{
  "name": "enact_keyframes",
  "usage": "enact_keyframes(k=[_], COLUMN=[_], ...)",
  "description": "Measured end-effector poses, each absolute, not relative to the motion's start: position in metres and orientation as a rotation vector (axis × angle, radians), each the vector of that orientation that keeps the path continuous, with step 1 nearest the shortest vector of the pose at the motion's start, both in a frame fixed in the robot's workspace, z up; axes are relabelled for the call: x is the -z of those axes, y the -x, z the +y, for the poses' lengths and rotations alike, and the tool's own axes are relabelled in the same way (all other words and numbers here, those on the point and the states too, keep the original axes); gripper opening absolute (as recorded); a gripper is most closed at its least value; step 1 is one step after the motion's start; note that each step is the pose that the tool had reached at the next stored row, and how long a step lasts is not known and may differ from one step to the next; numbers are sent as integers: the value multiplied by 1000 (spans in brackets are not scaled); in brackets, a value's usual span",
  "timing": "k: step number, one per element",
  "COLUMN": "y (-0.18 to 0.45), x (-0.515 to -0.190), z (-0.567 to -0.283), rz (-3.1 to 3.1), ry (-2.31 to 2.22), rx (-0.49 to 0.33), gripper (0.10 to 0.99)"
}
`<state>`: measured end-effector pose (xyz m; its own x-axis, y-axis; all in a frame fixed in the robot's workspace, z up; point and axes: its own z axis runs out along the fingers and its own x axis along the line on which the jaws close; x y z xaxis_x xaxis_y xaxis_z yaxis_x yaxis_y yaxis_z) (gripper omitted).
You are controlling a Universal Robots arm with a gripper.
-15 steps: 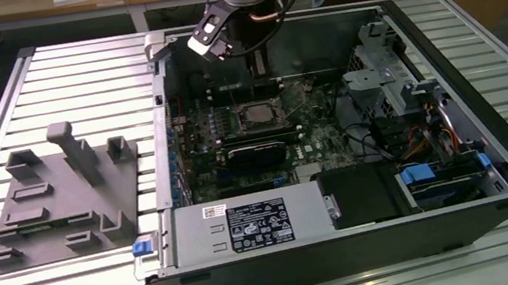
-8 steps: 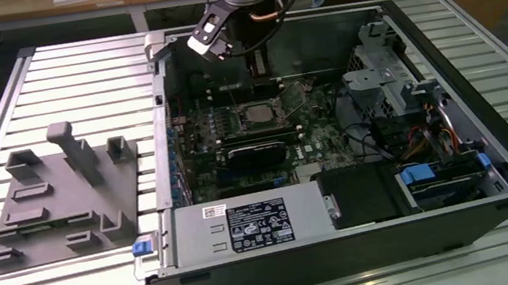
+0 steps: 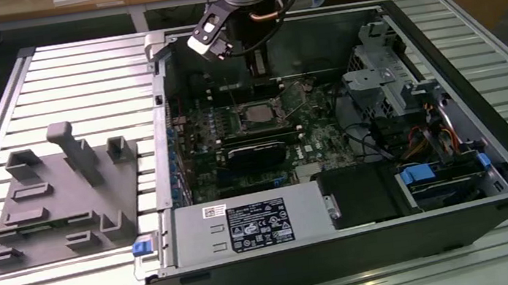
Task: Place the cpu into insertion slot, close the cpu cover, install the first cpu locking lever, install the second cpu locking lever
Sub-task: 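Close the cpu cover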
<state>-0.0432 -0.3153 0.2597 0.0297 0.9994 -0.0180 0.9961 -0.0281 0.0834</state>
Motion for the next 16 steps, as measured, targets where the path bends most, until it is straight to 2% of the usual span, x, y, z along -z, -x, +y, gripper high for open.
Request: enact_keyframes(k=[16], y=[35], x=[-268], z=[-315], rz=[2138], ry=[-2201], rx=[-70], gripper=[106])
